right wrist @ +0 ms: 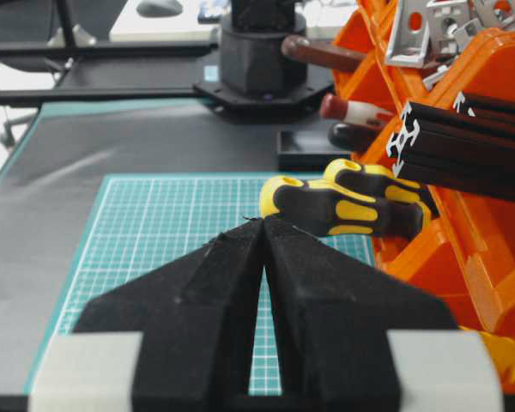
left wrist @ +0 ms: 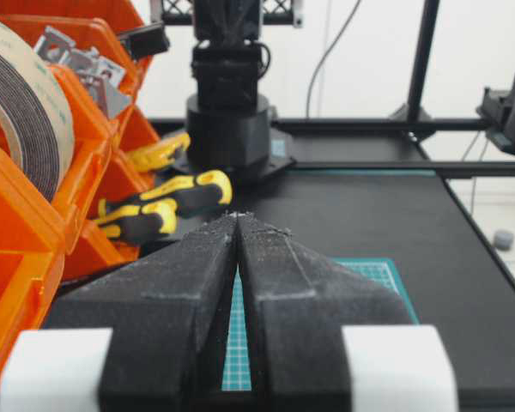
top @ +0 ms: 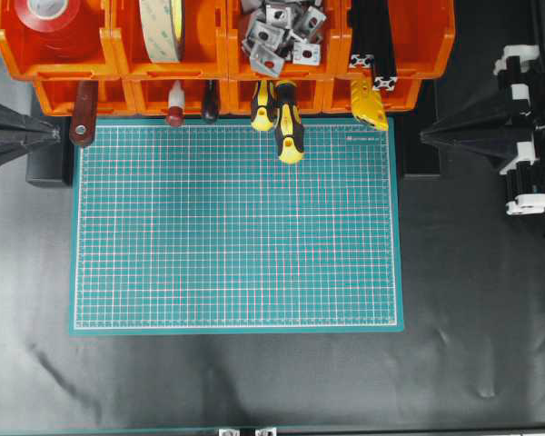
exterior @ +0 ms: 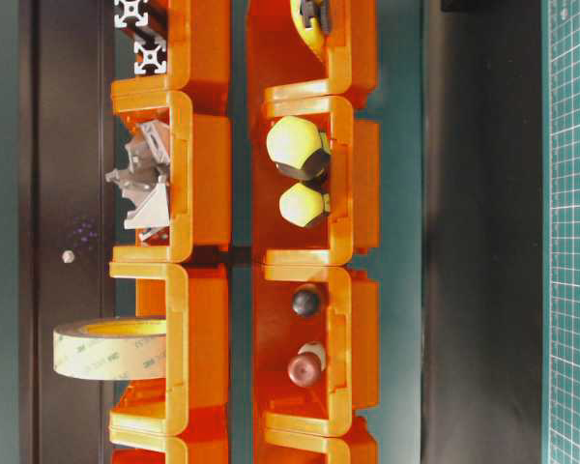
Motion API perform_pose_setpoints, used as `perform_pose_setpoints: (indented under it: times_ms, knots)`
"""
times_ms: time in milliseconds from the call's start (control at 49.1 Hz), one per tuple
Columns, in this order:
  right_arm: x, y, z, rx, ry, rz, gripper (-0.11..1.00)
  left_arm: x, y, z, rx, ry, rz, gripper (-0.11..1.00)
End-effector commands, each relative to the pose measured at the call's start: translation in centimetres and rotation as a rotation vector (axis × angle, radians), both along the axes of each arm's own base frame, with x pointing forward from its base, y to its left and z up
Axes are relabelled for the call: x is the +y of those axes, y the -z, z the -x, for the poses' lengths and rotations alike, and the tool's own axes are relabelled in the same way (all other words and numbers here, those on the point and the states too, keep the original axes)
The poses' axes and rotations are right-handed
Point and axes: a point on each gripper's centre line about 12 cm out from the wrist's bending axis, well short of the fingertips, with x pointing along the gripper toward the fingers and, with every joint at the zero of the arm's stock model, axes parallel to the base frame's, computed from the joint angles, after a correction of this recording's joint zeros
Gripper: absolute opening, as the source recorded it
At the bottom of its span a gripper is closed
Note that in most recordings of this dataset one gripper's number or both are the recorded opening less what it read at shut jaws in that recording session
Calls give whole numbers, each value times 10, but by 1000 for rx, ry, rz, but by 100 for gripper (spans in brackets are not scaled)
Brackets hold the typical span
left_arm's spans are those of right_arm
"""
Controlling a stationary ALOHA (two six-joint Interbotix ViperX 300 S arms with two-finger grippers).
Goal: Pick red screwdriver from container rack with left arm.
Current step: 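Start moving the left gripper from rest toward the orange rack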
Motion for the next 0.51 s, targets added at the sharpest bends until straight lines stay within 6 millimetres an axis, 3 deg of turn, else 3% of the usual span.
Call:
perform_pose_setpoints:
  times_ms: [0,265,489]
  knots:
    - [0,-14,-3,-44,1,-11,2,-5,-34,-4,-44,26,-16,6]
    - [0,-19,-1,-64,6,-50,0,-16,-91,-5,57,74,-33,0]
    - [0,-22,0,-74,7,-64,0,-25,-119,1,204,120,-47,0]
